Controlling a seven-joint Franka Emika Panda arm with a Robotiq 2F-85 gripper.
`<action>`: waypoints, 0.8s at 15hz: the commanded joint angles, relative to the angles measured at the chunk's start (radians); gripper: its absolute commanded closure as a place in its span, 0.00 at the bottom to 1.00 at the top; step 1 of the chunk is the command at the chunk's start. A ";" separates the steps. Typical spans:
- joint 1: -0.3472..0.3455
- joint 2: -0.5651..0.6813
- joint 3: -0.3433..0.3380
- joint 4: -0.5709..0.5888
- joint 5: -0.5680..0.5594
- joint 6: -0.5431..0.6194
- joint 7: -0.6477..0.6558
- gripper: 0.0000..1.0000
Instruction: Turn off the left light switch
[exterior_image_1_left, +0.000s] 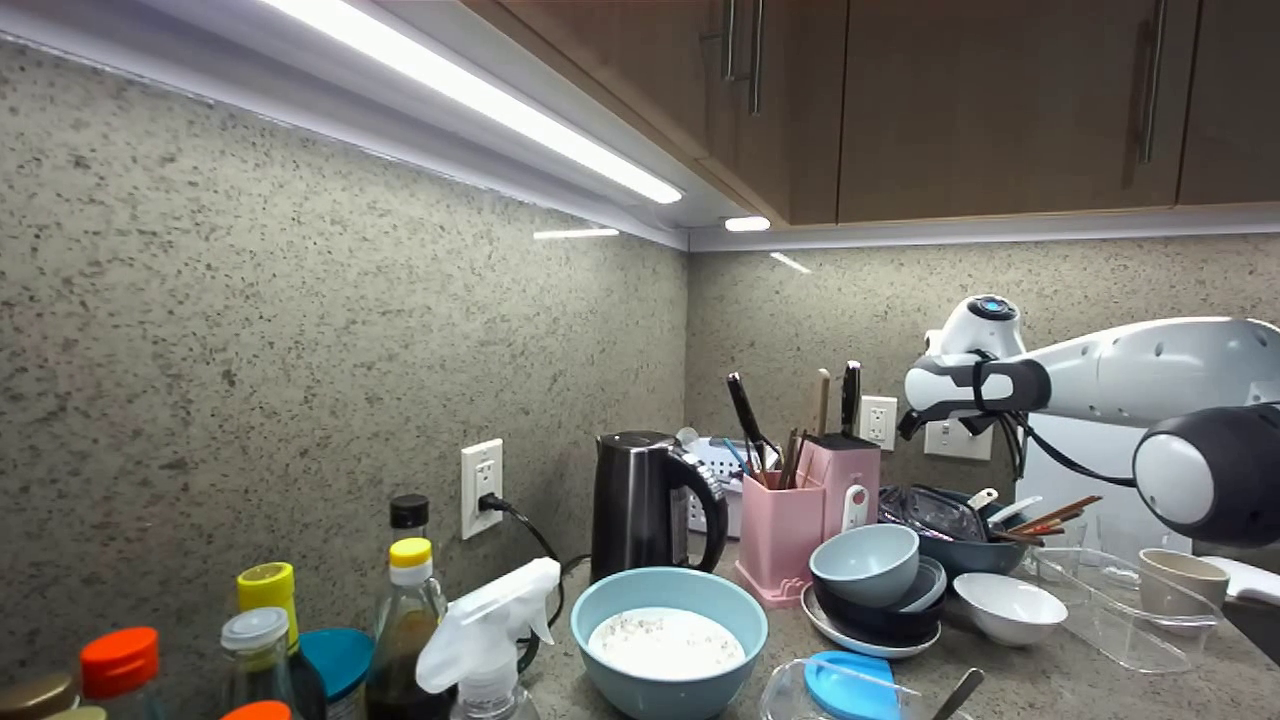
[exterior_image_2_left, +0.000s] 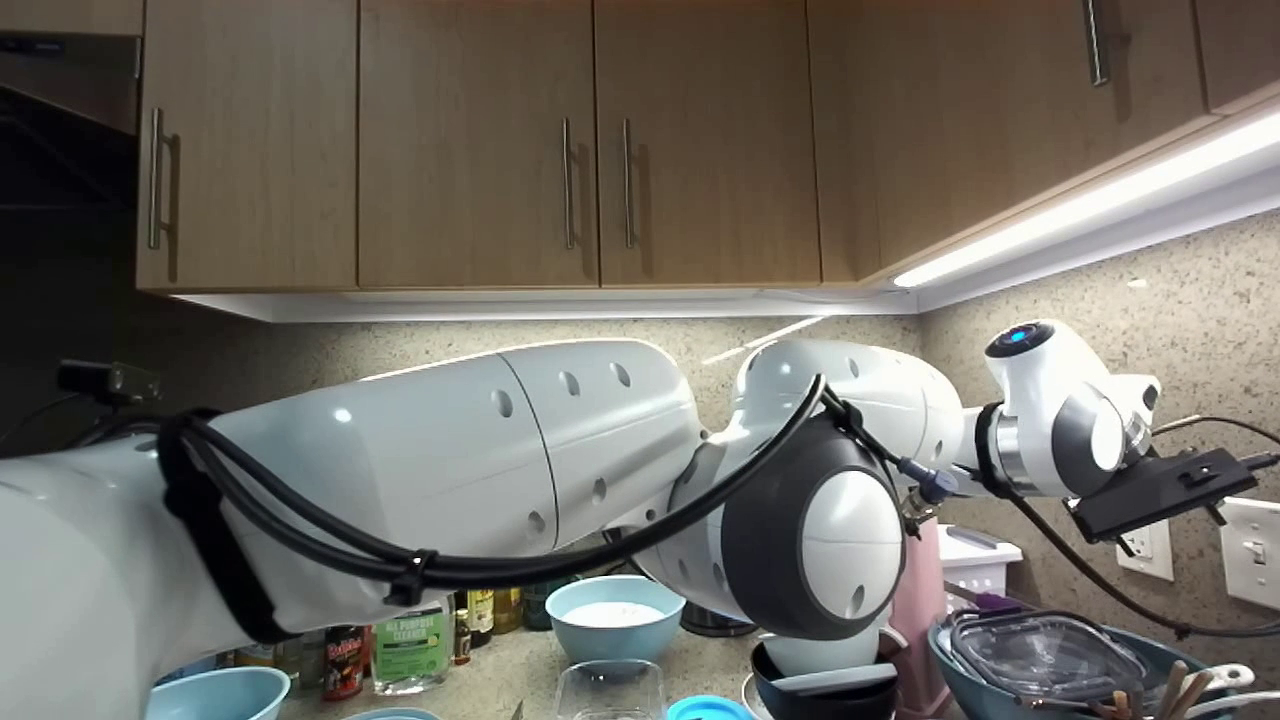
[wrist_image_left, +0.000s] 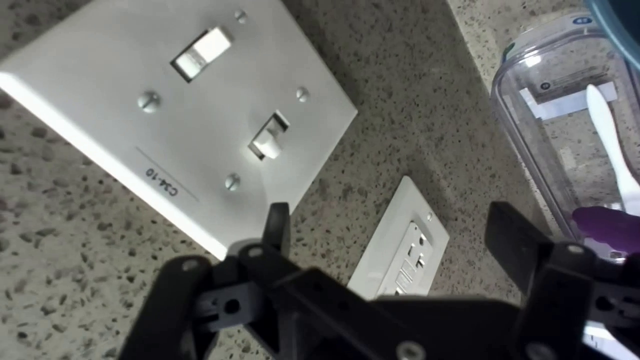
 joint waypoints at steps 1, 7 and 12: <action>0.001 0.001 0.000 0.000 0.000 0.000 0.000 0.00; -0.019 -0.009 -0.037 -0.021 -0.007 0.001 0.043 0.00; -0.038 -0.016 -0.029 -0.028 0.002 -0.003 0.020 0.00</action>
